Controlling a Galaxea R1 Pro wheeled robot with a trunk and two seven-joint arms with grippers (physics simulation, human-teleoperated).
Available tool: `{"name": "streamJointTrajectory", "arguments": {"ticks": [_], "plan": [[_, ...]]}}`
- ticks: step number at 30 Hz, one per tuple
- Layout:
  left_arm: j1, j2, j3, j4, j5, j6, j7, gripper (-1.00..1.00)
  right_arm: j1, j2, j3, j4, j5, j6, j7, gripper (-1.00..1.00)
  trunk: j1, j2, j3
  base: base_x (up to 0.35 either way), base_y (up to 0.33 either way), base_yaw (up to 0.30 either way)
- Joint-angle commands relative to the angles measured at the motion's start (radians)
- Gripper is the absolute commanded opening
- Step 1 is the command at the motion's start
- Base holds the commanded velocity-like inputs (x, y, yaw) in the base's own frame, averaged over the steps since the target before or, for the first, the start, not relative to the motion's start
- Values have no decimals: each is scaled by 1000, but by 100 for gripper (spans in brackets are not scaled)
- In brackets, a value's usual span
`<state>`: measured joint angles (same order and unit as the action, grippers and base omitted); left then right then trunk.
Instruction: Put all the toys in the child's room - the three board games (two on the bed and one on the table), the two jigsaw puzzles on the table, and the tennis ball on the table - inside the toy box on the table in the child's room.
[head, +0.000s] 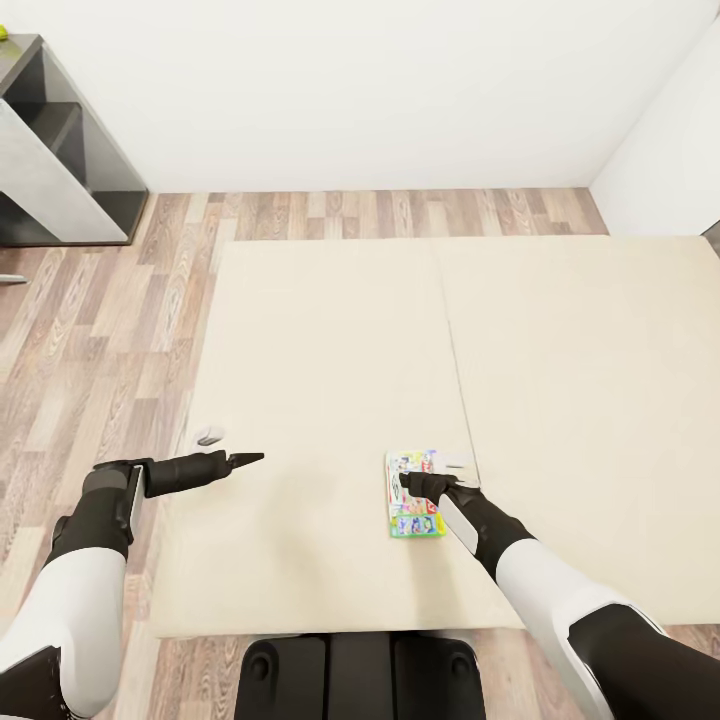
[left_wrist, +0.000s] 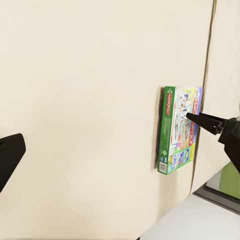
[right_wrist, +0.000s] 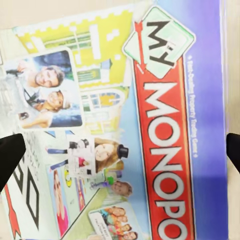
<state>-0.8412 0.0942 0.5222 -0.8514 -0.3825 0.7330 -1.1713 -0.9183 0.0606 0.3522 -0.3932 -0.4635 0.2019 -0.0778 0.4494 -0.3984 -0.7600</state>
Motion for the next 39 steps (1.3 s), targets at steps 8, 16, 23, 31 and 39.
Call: {"name": "streamJointTrajectory", "arguments": {"ticks": [8,16,23,31,39], "plan": [[-1,-1,4,-1,-12,8,-10,100,-1,-1,8,-1,-9,5,-8,100,1,-2,-1,0,76,0],[-1,-1,4,-1,-12,8,-8,100,-1,-1,8,-2,-8,5,-8,100,1,-2,-1,0,18,0],[-1,-1,4,-1,-11,8,-7,100,-1,-1,8,-2,-7,5,-8,100,1,-2,-1,0,144,0],[-1,-1,4,-1,-11,8,-8,100,-1,-1,8,-2,-7,5,-8,100,1,-2,-1,0,138,0],[-1,-1,4,-1,-12,8,-7,100,-1,-1,8,-3,-7,3,-8,100,1,-2,-1,0,10,0]]}}
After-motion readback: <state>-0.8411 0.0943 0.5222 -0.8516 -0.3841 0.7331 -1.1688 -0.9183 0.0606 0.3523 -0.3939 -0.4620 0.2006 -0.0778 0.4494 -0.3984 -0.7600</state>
